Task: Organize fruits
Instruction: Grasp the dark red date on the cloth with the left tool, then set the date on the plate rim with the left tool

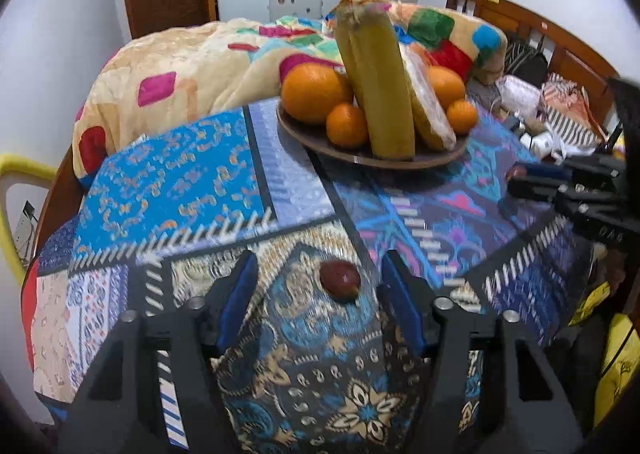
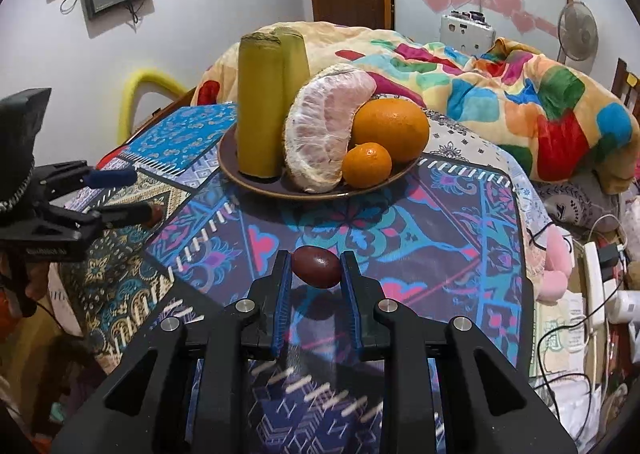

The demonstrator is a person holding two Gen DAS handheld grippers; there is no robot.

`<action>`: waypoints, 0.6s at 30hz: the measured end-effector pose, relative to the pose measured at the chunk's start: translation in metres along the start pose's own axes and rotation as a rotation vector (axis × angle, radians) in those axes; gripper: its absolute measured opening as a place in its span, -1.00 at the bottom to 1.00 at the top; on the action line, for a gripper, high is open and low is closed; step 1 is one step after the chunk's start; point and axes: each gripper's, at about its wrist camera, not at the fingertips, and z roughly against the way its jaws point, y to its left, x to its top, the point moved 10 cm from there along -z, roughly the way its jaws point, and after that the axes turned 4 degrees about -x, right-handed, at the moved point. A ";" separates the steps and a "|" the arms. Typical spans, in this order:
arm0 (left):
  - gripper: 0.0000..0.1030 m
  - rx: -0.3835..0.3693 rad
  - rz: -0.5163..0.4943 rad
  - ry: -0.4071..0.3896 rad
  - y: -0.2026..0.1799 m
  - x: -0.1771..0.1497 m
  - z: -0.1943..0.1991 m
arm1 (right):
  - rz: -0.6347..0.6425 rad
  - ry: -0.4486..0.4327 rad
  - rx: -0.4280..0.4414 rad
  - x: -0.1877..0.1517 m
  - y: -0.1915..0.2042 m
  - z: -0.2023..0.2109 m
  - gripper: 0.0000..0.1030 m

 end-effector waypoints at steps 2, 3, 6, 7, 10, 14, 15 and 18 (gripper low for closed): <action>-0.02 -0.019 0.015 0.025 -0.001 -0.007 -0.005 | 0.018 0.000 -0.006 -0.002 0.004 0.002 -0.57; -0.03 -0.021 0.019 0.027 -0.001 -0.009 -0.007 | 0.023 0.000 -0.007 -0.002 0.004 0.002 -0.57; -0.30 -0.024 0.012 0.008 -0.003 -0.008 -0.006 | 0.036 -0.007 -0.008 0.000 0.006 0.005 -0.57; -0.39 -0.030 0.010 0.003 -0.005 -0.008 -0.006 | 0.037 -0.010 -0.007 0.002 0.006 0.005 -0.57; -0.70 -0.049 0.019 -0.002 -0.007 -0.006 -0.006 | 0.036 -0.019 0.001 0.006 0.008 0.004 -0.57; -0.74 -0.059 0.028 -0.016 -0.007 -0.005 -0.003 | 0.028 -0.034 0.008 0.011 0.008 0.002 -0.57; -0.74 -0.062 0.029 -0.017 -0.007 -0.004 -0.002 | 0.024 -0.039 0.010 0.013 0.007 0.001 -0.57; -0.75 -0.060 0.022 -0.031 -0.007 0.003 0.000 | 0.018 -0.055 0.015 0.021 0.008 -0.003 -0.57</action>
